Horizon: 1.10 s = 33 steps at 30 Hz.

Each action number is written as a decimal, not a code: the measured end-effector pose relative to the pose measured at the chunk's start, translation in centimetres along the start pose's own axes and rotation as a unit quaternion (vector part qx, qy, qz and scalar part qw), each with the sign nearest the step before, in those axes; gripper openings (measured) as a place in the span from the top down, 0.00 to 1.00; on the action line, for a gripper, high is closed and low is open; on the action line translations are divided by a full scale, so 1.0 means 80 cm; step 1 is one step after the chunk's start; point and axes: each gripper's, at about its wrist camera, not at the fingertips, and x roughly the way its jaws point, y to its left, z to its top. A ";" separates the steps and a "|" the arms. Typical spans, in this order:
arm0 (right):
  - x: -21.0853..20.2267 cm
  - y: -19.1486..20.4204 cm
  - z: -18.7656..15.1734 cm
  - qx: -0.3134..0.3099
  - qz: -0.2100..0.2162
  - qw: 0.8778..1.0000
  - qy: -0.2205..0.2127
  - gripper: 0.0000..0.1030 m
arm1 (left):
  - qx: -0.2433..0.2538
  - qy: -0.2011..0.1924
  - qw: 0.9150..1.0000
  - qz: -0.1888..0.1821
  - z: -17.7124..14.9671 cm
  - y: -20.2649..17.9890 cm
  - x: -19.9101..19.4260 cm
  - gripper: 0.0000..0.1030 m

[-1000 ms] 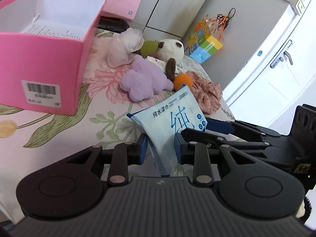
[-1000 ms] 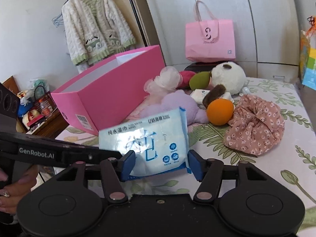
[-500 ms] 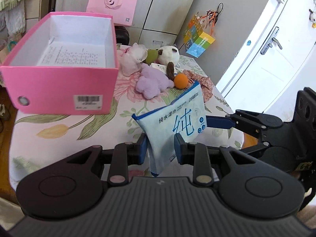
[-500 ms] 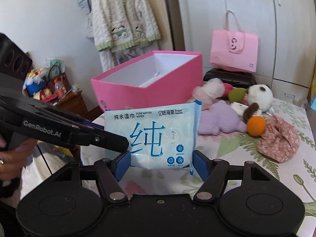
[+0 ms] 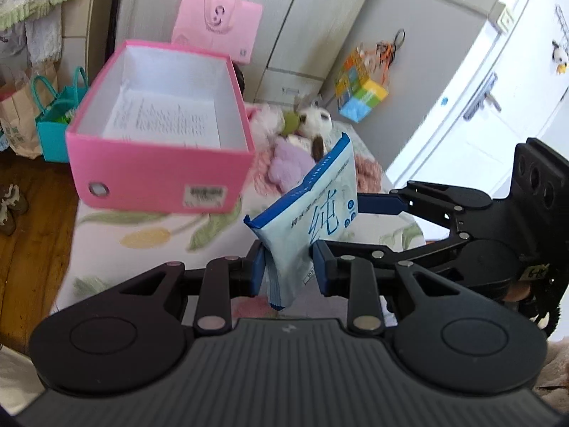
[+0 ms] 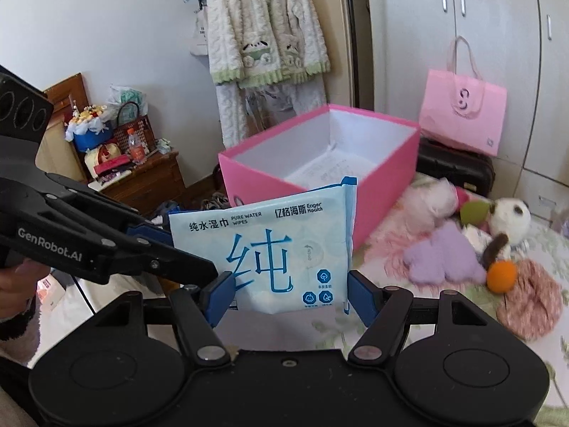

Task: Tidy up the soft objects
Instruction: 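Lift the wet-wipes pack with the right gripper and carry it over the pink box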

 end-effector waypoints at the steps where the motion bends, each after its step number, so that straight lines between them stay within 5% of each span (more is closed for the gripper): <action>1: 0.002 0.001 0.008 -0.005 0.000 1.000 -0.003 0.28 | -0.002 -0.009 1.000 0.001 0.009 0.004 -0.004 0.73; 15: 0.082 -0.049 0.116 0.007 -0.019 0.999 -0.045 0.26 | 0.007 -0.045 0.999 0.023 0.159 0.062 0.048 0.73; 24: 0.177 -0.120 0.179 0.048 -0.009 0.999 -0.005 0.26 | -0.030 -0.028 0.998 0.051 0.232 0.125 0.130 0.73; 33: 0.254 -0.156 0.207 0.054 -0.025 0.998 0.033 0.26 | -0.092 -0.018 0.993 0.072 0.261 0.178 0.197 0.73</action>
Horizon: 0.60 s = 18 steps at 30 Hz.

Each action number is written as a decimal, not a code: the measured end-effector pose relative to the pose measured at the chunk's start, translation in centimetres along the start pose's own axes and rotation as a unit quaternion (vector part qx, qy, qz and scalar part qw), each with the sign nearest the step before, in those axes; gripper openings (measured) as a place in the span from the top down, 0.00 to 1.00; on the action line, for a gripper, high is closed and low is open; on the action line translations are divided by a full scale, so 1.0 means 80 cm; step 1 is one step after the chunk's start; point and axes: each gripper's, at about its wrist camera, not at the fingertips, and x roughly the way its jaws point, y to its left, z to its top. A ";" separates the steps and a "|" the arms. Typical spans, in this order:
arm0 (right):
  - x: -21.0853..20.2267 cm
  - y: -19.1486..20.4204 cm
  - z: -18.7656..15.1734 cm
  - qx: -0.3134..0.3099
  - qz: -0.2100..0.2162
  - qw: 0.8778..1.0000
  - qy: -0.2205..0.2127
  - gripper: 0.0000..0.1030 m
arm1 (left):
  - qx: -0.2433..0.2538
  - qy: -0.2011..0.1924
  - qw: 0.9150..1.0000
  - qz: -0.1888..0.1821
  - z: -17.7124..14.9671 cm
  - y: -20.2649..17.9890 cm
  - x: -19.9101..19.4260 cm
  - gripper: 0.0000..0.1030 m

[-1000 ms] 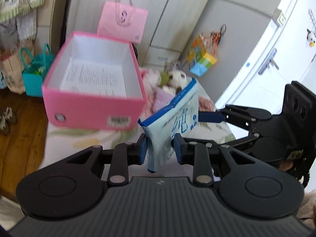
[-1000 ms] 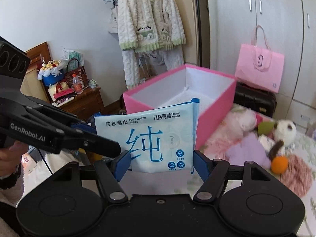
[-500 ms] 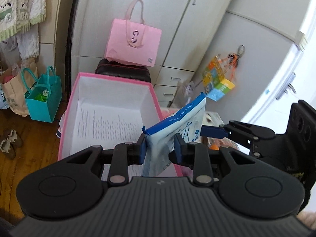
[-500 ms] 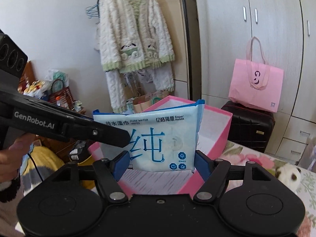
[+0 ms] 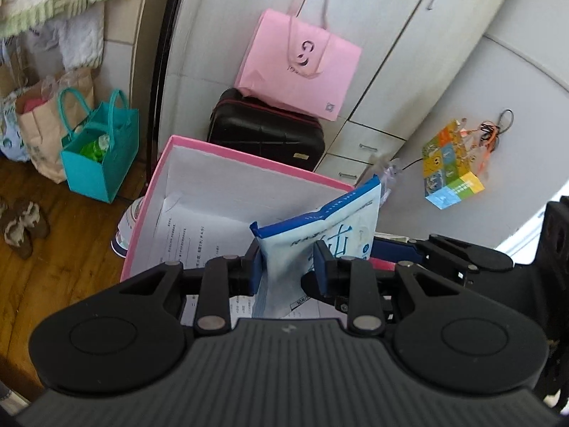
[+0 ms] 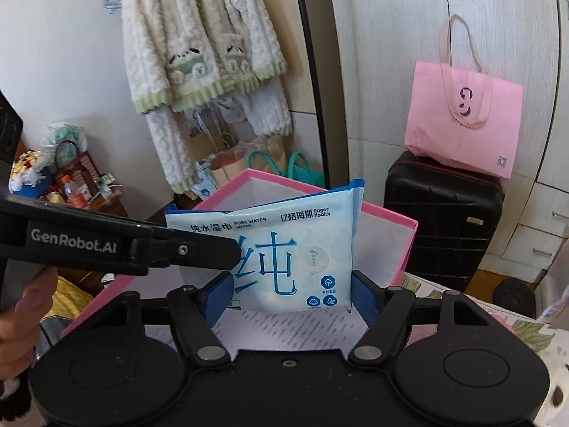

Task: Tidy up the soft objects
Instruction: 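Lift the wet-wipes pack with the right gripper and carry it over the pink box, then lower the wipes into the pink box and open the right gripper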

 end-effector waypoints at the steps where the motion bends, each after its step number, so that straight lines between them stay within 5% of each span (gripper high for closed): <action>1: 0.006 0.000 0.001 -0.008 -0.005 1.000 0.006 0.26 | -0.003 0.003 1.000 0.000 0.001 0.002 0.005 0.72; 11: 0.041 -0.003 0.010 -0.052 -0.039 0.997 0.039 0.26 | -0.020 0.021 0.999 0.014 0.007 0.013 0.052 0.68; 18: 0.028 0.001 0.007 -0.067 -0.047 0.996 0.028 0.28 | 0.049 -0.024 0.996 0.071 -0.002 -0.005 0.026 0.42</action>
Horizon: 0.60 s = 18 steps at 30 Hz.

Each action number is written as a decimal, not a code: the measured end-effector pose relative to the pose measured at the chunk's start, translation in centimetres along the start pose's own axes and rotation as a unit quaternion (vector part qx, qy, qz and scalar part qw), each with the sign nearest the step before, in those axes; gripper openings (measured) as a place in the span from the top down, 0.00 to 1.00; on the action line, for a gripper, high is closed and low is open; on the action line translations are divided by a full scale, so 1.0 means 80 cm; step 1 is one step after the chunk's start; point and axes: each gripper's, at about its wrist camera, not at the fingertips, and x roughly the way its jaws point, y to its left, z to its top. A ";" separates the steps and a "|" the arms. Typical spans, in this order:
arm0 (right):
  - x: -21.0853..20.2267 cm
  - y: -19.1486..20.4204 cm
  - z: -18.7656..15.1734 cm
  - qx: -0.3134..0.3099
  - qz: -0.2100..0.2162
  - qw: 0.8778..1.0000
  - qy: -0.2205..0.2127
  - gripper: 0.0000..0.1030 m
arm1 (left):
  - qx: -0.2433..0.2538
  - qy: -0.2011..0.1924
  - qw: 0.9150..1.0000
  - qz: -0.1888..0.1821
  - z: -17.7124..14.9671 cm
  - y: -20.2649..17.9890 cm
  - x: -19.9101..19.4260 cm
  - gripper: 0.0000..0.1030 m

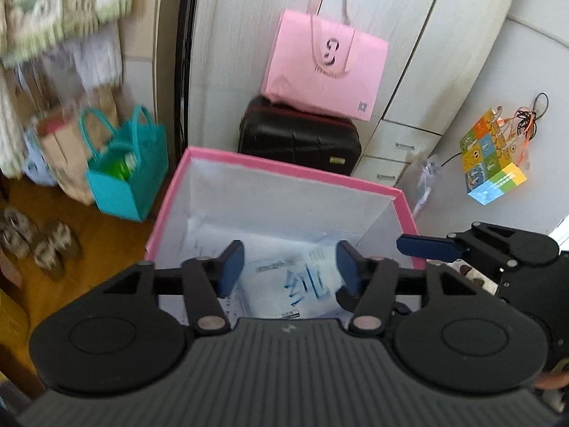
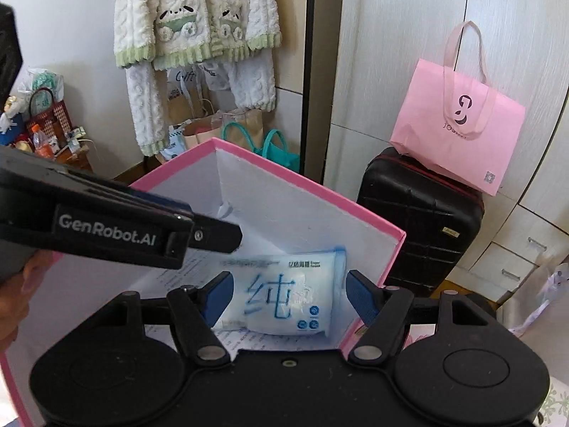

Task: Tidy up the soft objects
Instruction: 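Lower the wipes into the pink box and open the right gripper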

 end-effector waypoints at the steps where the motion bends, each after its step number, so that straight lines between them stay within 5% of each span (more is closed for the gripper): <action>1: -0.006 0.000 -0.002 0.003 0.004 1.000 -0.002 0.28 | 0.006 -0.005 1.000 0.002 0.000 -0.003 -0.007 0.42; 10: -0.073 0.006 -0.027 0.010 0.016 0.999 -0.033 0.27 | 0.075 -0.040 0.996 -0.016 -0.018 -0.035 -0.080 0.34; 18: -0.151 -0.010 -0.066 0.033 0.013 0.998 -0.055 0.27 | 0.112 -0.051 0.990 -0.069 -0.047 -0.062 -0.135 0.34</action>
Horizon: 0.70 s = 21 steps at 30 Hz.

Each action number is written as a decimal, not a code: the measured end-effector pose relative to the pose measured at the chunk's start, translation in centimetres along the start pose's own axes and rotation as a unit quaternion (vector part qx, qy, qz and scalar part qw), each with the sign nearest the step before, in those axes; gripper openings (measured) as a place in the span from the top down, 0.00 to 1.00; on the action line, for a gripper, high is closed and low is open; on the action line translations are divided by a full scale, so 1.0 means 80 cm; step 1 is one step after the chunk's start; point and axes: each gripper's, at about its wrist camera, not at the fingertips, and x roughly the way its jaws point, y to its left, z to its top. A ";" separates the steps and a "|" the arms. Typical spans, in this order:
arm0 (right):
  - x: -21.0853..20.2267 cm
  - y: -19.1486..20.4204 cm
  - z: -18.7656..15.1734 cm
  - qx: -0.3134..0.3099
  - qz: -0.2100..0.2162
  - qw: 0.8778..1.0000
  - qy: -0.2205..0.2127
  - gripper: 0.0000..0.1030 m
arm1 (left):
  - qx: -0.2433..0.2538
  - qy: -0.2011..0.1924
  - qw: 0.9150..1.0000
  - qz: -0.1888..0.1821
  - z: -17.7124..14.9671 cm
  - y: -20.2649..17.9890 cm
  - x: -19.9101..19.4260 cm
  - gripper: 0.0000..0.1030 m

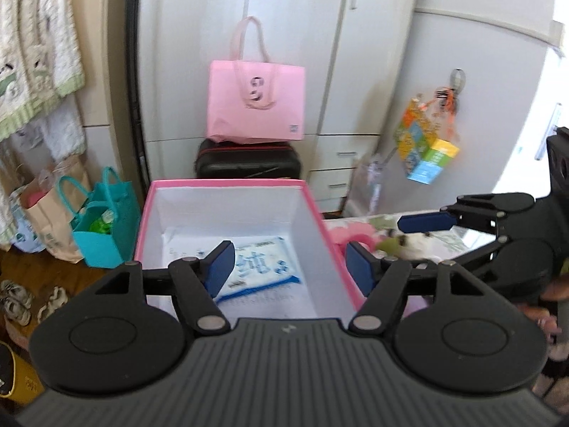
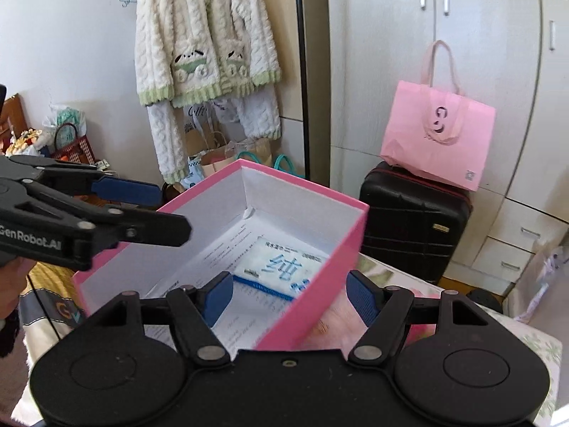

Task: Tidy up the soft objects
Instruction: 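Lower the wipes into the pink box and open the right gripper, then grasp the orange sponge with the left gripper while the right gripper grasps the pink scrunchie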

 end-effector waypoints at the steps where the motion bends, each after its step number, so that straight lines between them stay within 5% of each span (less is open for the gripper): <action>1: -0.011 -0.003 -0.004 0.002 0.000 1.000 -0.001 0.27 | 0.004 -0.001 1.000 -0.007 -0.002 -0.004 -0.006 0.34; 13: -0.146 -0.038 -0.082 0.041 -0.060 0.997 -0.022 0.26 | 0.049 0.045 0.986 -0.151 -0.031 -0.067 -0.053 0.33; 21: -0.184 -0.047 -0.148 0.041 -0.094 0.995 0.006 0.24 | 0.093 0.069 0.976 -0.187 -0.067 -0.125 -0.050 0.33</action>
